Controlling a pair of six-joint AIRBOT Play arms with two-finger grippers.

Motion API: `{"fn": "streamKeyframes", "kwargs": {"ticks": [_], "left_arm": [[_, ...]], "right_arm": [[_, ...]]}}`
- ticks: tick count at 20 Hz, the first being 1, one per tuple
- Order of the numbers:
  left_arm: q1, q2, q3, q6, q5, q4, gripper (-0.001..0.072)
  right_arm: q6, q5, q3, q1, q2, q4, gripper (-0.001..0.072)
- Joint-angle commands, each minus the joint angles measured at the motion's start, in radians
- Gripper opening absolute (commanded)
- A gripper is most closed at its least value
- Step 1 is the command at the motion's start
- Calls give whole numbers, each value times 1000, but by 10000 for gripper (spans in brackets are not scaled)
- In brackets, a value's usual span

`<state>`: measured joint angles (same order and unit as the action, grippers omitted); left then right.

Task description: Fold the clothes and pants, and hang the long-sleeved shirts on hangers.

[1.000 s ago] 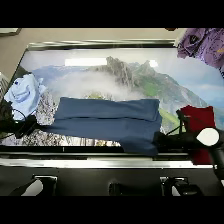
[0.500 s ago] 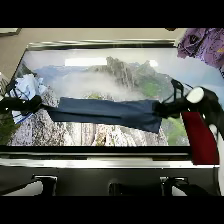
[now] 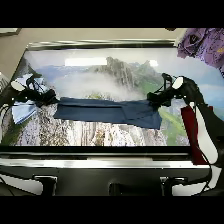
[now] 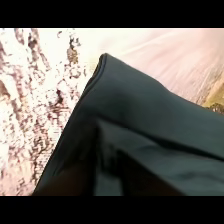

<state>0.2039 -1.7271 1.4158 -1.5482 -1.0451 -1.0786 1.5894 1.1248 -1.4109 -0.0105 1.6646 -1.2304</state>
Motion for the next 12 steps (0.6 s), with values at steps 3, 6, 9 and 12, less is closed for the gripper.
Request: {"fn": "streamKeyframes", "kwargs": {"ticks": [3,6,9,12], "left_arm": [[-5,-40,62,-63,-10,-10,568],[24,-8,120,-76,-78,-34,580],[40,8,161,-76,-130,-34,580],[37,10,167,-77,-142,-33,580]], "right_arm": [[-18,126,-83,50,18,16,506],[-101,208,-96,198,-35,40,604],[-216,266,-50,370,-13,278,656],[-288,297,5,434,39,366,675]]}}
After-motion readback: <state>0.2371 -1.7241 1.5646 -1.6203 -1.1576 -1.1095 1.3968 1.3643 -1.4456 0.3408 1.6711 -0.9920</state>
